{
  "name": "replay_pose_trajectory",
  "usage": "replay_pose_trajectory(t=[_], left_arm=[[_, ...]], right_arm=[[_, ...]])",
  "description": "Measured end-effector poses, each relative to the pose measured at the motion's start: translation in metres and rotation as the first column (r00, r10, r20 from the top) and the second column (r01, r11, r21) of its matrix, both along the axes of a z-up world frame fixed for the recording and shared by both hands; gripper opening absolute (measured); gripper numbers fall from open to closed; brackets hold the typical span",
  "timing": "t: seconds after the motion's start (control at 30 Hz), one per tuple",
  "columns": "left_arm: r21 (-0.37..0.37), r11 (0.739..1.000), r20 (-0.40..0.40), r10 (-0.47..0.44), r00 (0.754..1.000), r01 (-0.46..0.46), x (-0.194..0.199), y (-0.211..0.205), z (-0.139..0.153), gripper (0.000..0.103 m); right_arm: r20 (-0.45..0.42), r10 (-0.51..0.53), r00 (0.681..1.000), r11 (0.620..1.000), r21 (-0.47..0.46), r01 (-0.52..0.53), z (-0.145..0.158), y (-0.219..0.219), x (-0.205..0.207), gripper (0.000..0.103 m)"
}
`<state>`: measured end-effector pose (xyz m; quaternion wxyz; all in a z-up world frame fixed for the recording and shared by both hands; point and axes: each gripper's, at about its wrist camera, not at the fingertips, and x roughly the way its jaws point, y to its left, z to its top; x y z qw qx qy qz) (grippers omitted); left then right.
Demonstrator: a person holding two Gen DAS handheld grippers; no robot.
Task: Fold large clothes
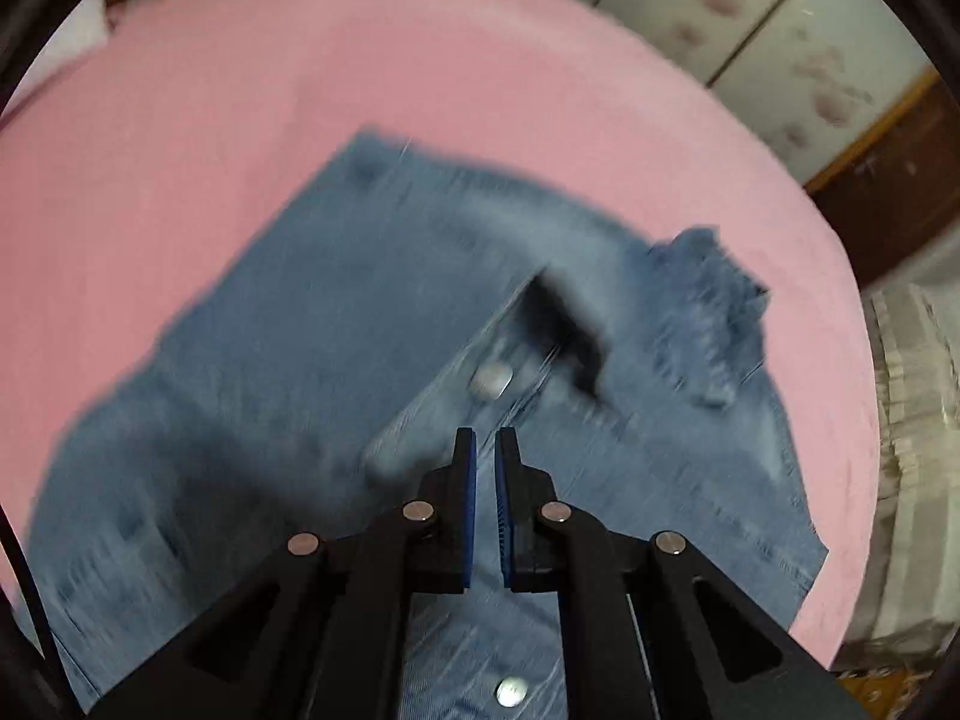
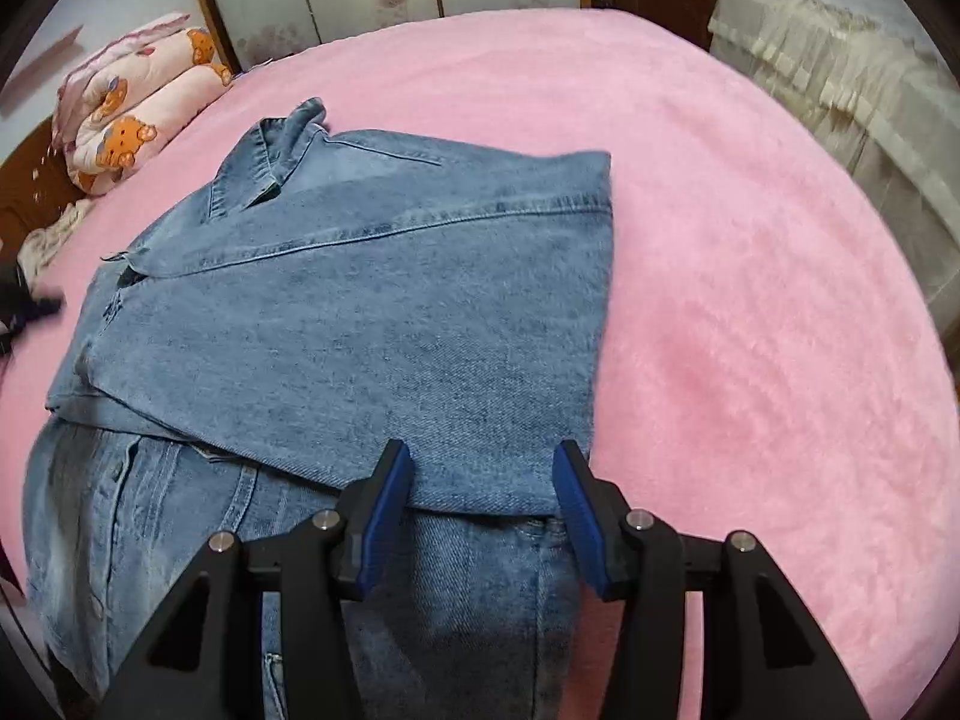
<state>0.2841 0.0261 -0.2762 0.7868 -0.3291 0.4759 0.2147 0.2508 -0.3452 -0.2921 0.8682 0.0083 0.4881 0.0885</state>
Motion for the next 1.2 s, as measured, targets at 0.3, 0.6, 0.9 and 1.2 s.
replay_pose_trajectory(t=[0.3,0.6,0.9,1.2], left_arm=[[-0.058,0.96,-0.01,-0.275,0.961,0.274,-0.003,-0.072,-0.002,0.006],[-0.158,0.826,-0.1,-0.559,0.823,0.542,0.051,-0.165,-0.039,0.01],[-0.043,0.928,-0.185,-0.372,0.909,0.371,0.04,-0.116,-0.054,0.01],[-0.086,0.977,-0.148,-0.206,0.967,0.195,0.017,-0.036,-0.063,0.001]], right_arm=[[-0.063,0.016,0.998,0.991,0.137,-0.007,0.012,0.016,0.001,0.016],[-0.218,0.161,0.963,0.897,0.439,-0.051,-0.024,0.083,0.014,0.001],[-0.265,0.017,0.964,0.918,0.387,0.09,-0.035,0.032,0.015,0.0],[-0.287,-0.117,0.951,0.925,0.318,0.209,-0.032,-0.039,0.004,0.0]])
